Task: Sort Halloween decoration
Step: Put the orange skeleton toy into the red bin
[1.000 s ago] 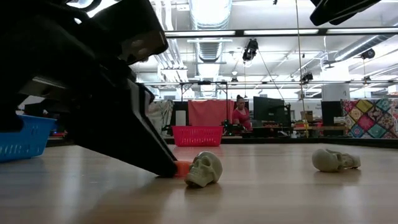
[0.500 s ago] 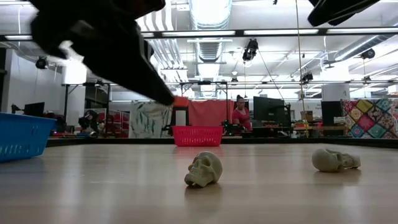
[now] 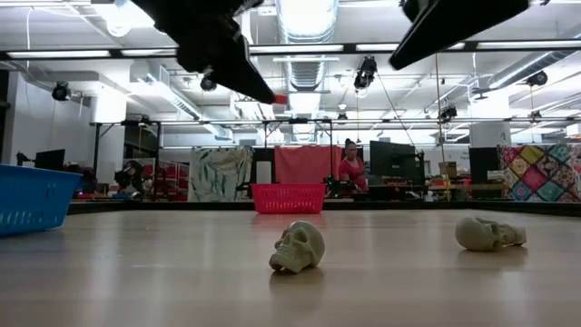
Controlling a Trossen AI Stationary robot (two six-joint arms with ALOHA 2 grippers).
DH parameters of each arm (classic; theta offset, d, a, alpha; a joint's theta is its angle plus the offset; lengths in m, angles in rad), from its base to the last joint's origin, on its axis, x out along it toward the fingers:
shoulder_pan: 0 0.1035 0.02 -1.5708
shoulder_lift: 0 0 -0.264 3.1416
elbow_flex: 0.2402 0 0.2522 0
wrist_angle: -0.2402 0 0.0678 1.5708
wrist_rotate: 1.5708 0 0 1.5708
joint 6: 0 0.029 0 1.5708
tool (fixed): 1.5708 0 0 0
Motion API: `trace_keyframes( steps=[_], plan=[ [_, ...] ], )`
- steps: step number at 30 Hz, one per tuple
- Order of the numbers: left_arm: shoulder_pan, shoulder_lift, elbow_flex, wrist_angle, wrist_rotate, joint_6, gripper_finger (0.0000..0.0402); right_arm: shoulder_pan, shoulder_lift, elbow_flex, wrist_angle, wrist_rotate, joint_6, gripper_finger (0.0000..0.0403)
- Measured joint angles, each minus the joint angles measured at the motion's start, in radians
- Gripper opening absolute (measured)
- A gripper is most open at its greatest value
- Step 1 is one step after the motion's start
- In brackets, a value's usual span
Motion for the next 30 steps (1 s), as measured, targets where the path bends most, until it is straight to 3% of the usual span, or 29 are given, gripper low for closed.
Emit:
trace_keyframes(
  steps=[10,16,20,24,30],
  plan=[
    [0.422,-0.013,0.000,0.009,0.232,0.123,0.0016,-0.176,-0.003,0.000,-0.001,-0.054,-0.192,0.0058],
    [0.621,0.045,0.019,0.123,0.356,0.126,0.0016,-0.305,-0.004,0.000,-0.003,-0.115,-0.293,0.0056],
    [0.696,0.117,0.084,0.139,0.503,0.135,0.0016,-0.375,-0.004,0.000,-0.012,-0.160,-0.311,0.0054],
    [0.716,0.207,0.174,0.099,0.512,0.160,0.0016,-0.416,-0.004,0.000,-0.013,-0.211,-0.315,0.0054],
    [0.721,0.340,0.341,-0.087,0.504,0.194,0.0016,-0.423,-0.004,-0.001,-0.042,-0.213,-0.303,0.0054]
  ],
)
